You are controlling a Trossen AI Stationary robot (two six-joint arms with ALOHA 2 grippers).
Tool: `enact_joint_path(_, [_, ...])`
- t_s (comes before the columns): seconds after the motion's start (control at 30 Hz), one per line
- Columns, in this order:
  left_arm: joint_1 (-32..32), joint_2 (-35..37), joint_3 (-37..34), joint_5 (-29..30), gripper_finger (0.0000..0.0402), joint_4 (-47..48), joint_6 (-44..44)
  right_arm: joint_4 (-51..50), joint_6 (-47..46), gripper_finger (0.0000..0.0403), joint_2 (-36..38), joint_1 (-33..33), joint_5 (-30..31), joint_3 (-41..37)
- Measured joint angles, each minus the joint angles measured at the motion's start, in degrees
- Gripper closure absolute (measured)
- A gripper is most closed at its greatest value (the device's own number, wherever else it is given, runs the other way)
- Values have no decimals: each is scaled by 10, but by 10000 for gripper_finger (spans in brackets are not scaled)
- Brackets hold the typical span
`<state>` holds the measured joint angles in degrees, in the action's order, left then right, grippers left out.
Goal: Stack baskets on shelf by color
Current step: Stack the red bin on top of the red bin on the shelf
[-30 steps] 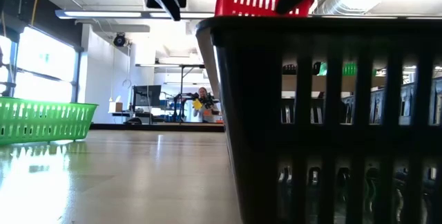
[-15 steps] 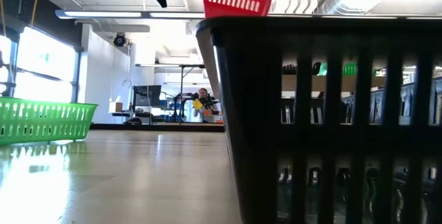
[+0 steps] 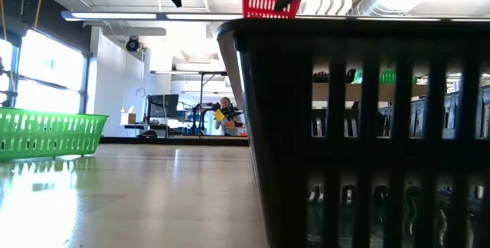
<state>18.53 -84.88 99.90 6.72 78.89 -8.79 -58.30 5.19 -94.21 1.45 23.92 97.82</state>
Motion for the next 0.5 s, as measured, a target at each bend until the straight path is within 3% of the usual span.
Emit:
enact_joint_path(0.3, [14, 0, 0, 0, 243, 0, 0, -36, 104, 403, 1, -99, -7, 0])
enact_joint_path(0.5, [14, 0, 0, 0, 243, -1, 0, -36, 152, 403, 2, -157, -55, 0])
